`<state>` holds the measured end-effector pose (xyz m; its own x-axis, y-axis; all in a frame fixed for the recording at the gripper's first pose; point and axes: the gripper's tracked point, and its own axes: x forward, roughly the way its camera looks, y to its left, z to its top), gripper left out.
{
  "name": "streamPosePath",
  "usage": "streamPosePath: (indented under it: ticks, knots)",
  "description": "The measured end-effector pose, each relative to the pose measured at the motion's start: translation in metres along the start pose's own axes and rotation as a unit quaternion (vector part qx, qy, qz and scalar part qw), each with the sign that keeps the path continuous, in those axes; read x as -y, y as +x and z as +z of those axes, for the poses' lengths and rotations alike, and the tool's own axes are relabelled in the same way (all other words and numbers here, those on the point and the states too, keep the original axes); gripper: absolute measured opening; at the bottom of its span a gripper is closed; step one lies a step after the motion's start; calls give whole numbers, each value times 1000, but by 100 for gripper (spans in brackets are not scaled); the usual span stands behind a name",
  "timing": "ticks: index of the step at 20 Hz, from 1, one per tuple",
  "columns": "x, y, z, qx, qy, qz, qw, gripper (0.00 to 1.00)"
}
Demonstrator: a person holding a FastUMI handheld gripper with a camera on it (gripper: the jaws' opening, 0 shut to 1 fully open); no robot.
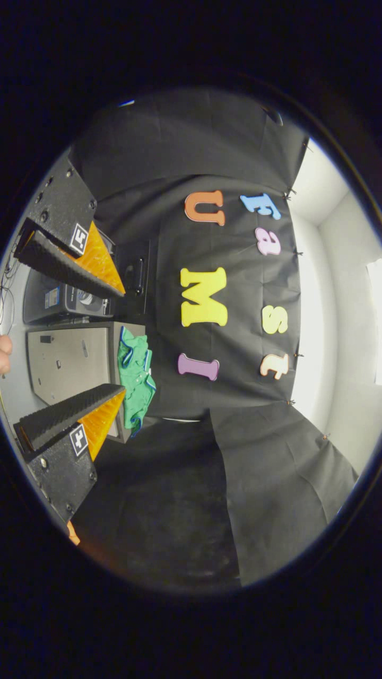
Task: Put the clothes into the washing machine and then close the washing machine lid.
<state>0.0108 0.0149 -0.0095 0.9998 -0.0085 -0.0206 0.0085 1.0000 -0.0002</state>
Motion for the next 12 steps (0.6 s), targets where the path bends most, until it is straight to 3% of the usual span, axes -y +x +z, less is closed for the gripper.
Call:
streamPosePath:
  ticks: [7,12]
  knots:
    - [-4,15,0,-2,-4,1,1000,100]
    - [9,25,14,1,-10,-21,1000,100]
